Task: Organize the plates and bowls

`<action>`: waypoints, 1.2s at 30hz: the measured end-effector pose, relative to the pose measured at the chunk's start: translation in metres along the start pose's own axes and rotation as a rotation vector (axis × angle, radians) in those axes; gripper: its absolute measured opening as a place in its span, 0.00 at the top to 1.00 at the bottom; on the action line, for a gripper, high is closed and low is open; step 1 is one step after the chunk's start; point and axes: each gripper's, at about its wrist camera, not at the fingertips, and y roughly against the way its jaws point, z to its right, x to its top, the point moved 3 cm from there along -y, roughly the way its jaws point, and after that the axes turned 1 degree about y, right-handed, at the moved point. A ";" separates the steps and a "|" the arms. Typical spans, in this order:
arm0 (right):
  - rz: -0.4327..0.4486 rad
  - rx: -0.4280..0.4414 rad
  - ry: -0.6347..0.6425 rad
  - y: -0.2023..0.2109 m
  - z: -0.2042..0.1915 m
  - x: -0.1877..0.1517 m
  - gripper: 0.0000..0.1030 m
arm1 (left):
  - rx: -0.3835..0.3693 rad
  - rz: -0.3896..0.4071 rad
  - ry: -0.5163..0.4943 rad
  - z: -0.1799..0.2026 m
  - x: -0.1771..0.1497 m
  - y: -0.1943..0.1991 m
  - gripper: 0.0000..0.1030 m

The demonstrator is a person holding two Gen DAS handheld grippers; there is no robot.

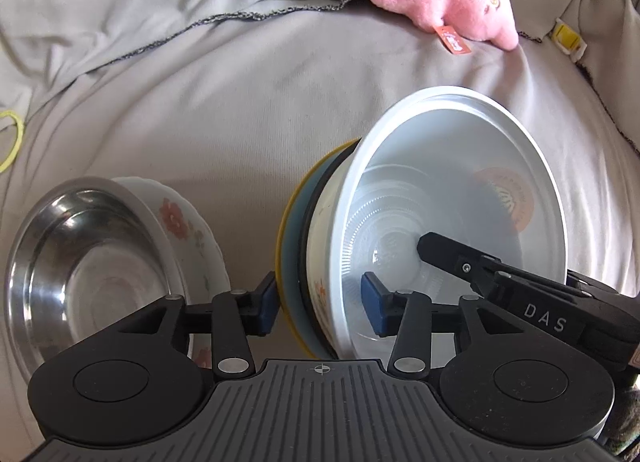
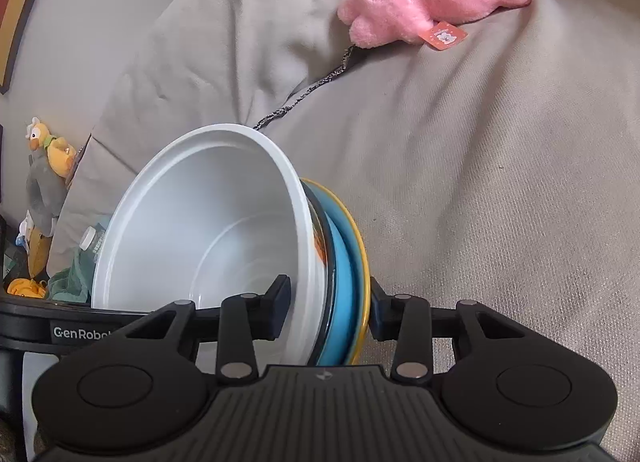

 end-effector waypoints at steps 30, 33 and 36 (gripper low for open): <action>-0.010 0.026 -0.011 -0.001 0.008 -0.010 0.61 | 0.136 -0.049 -0.058 0.023 0.005 -0.001 0.49; -0.006 0.023 -0.001 -0.001 0.006 -0.011 0.59 | 0.141 -0.048 -0.064 0.024 0.004 -0.001 0.49; -0.002 0.017 0.008 -0.001 0.004 -0.013 0.59 | 0.148 -0.056 -0.061 0.026 0.004 -0.001 0.49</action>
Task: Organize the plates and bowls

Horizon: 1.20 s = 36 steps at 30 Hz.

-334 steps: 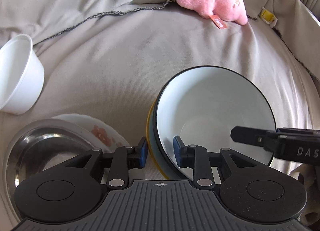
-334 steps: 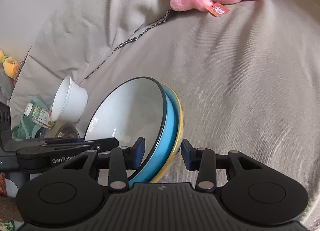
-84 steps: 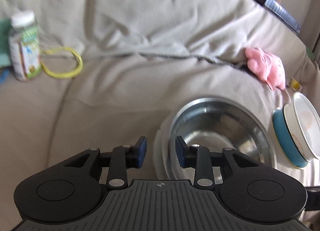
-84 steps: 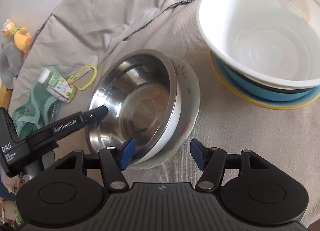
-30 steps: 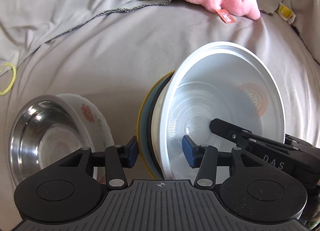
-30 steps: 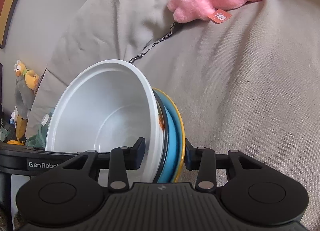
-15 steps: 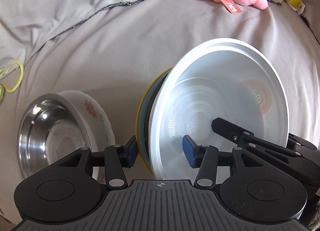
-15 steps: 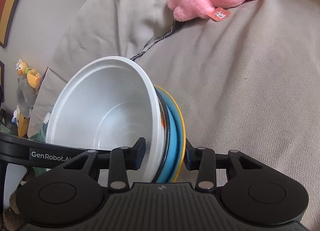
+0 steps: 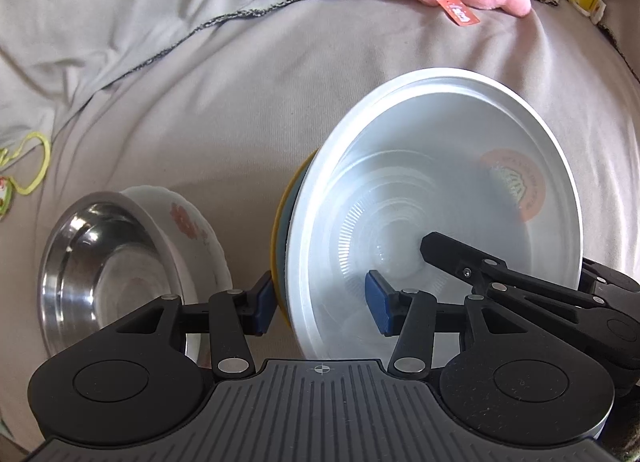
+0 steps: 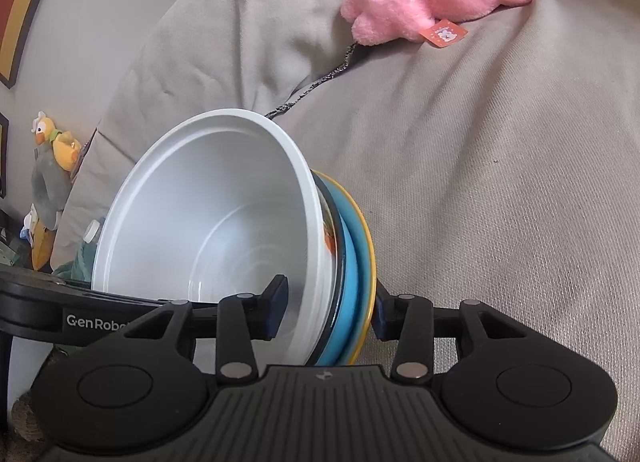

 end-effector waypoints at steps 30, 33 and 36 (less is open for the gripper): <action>-0.061 0.103 -0.119 -0.010 0.022 0.006 0.58 | -0.024 0.054 -0.007 0.007 0.016 -0.001 0.57; -0.064 0.101 -0.118 -0.011 0.022 0.005 0.58 | -0.017 0.067 -0.012 0.009 0.019 -0.002 0.56; -0.065 0.105 -0.122 -0.012 0.022 0.005 0.58 | -0.011 0.069 -0.021 0.011 0.019 -0.004 0.52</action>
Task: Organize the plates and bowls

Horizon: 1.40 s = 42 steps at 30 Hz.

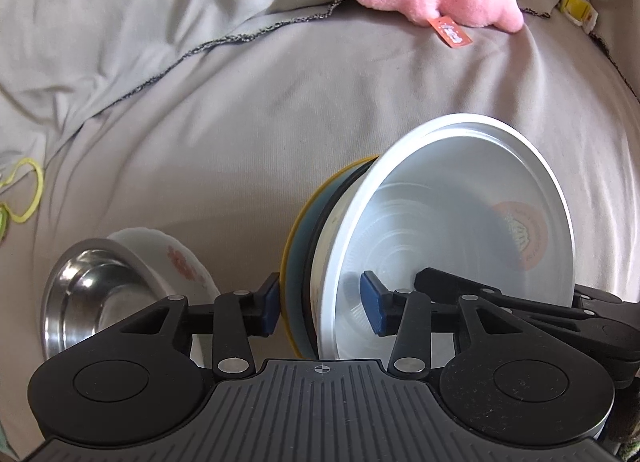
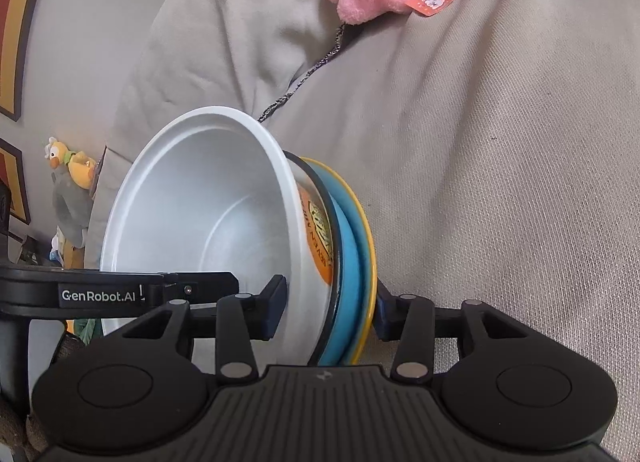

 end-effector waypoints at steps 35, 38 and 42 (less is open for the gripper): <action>-0.070 -0.021 -0.121 0.000 -0.004 0.003 0.54 | -0.016 -0.058 -0.085 0.006 0.002 -0.004 0.48; -0.079 -0.022 -0.135 0.000 -0.003 0.003 0.54 | -0.021 -0.048 -0.084 0.006 0.000 -0.003 0.47; -0.073 -0.043 -0.132 0.004 -0.007 0.001 0.54 | -0.044 -0.038 -0.080 0.003 -0.003 -0.001 0.47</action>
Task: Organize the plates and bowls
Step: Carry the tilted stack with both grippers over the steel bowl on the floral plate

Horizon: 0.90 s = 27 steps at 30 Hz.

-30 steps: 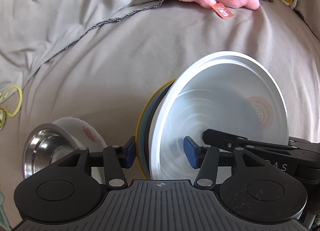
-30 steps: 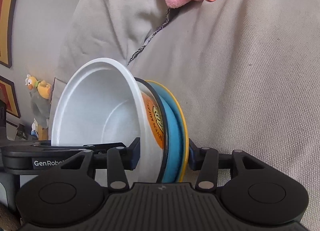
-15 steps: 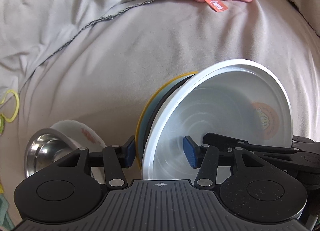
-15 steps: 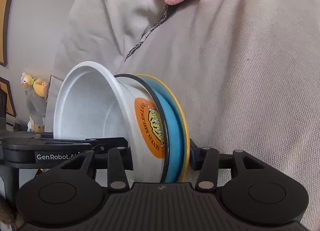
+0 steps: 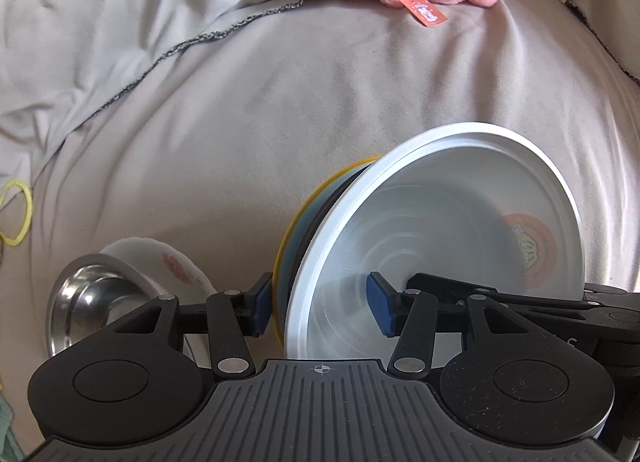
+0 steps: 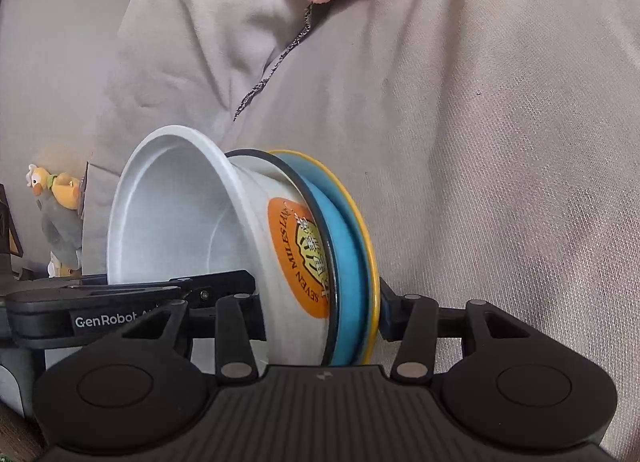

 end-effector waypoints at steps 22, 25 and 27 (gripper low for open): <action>0.003 0.055 0.250 0.020 -0.178 -0.021 0.51 | 0.025 0.174 0.098 -0.128 -0.058 0.137 0.47; -0.030 0.031 0.289 -0.004 -0.200 -0.032 0.51 | -0.016 0.139 0.155 -0.160 -0.080 0.121 0.47; -0.059 -0.003 0.305 -0.021 -0.209 -0.040 0.51 | -0.052 0.107 0.196 -0.179 -0.093 0.103 0.47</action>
